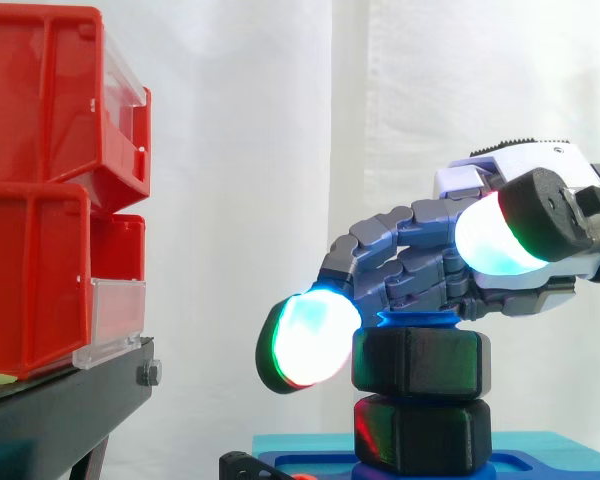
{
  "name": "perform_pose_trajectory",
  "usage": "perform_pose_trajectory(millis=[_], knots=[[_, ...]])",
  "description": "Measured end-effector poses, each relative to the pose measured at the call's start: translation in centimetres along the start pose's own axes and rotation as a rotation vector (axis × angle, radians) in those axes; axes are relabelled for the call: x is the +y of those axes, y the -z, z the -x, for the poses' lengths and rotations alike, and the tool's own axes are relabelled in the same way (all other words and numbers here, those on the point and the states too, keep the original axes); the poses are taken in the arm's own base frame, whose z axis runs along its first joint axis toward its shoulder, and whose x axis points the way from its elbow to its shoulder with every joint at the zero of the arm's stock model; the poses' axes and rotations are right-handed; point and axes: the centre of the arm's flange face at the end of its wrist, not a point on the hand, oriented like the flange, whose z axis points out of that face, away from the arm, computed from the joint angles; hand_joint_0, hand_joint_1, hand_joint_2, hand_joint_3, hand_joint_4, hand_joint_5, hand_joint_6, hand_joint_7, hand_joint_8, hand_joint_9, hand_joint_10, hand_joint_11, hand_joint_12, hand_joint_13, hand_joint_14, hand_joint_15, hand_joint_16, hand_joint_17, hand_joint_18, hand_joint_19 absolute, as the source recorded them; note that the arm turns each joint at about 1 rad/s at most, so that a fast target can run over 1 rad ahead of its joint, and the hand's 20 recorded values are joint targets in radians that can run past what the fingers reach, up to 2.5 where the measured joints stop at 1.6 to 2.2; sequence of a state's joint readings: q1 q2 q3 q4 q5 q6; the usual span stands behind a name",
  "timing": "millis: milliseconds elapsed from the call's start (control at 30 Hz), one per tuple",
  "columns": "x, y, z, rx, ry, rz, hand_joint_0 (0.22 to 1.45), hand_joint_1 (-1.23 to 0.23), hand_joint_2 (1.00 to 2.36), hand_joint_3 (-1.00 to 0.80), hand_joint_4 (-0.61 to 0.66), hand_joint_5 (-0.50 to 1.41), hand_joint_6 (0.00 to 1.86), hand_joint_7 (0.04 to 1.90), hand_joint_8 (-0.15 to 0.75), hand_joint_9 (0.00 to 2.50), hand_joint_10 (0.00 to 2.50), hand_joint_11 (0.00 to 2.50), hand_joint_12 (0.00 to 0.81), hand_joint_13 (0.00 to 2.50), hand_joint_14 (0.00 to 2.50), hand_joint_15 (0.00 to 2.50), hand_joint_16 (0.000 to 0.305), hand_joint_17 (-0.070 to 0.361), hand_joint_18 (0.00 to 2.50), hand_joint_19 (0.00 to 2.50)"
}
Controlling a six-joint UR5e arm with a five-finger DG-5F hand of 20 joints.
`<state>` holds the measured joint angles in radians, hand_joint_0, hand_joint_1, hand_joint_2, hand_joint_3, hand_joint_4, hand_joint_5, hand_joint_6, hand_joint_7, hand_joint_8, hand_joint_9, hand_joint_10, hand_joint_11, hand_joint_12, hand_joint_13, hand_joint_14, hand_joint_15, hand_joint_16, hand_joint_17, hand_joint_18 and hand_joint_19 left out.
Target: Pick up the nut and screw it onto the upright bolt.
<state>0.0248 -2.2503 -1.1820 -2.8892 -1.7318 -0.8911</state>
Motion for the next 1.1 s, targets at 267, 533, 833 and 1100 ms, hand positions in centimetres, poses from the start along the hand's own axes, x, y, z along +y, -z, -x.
perform_pose_trajectory(millis=[267,533,833,1100], knots=[[-0.8,0.4,-0.9,0.005,-0.003,-0.006,0.44,-0.48,1.0,-0.5,0.31,-0.04,0.5,1.03,0.287,0.55,0.0,0.0,0.339,0.36,0.0,0.0,0.039,0.089,0.07,0.0],[-1.3,0.6,-0.5,-0.005,-0.002,-0.007,0.46,-0.48,1.0,-0.5,0.25,0.01,0.5,1.2,0.285,0.79,0.0,0.0,0.31,0.48,0.0,0.0,0.034,0.077,0.18,0.0],[-1.7,0.8,-0.1,-0.014,-0.001,-0.009,0.49,-0.48,1.0,-0.5,0.16,0.07,0.5,1.3,0.252,1.21,0.0,0.0,0.256,0.72,0.0,0.0,0.027,0.06,0.42,0.0],[-2.1,0.9,0.6,-0.022,-0.001,-0.01,0.5,-0.48,1.0,-0.5,0.12,0.1,0.5,1.35,0.221,1.52,0.0,0.0,0.212,0.92,0.0,0.0,0.021,0.048,0.65,0.0]])
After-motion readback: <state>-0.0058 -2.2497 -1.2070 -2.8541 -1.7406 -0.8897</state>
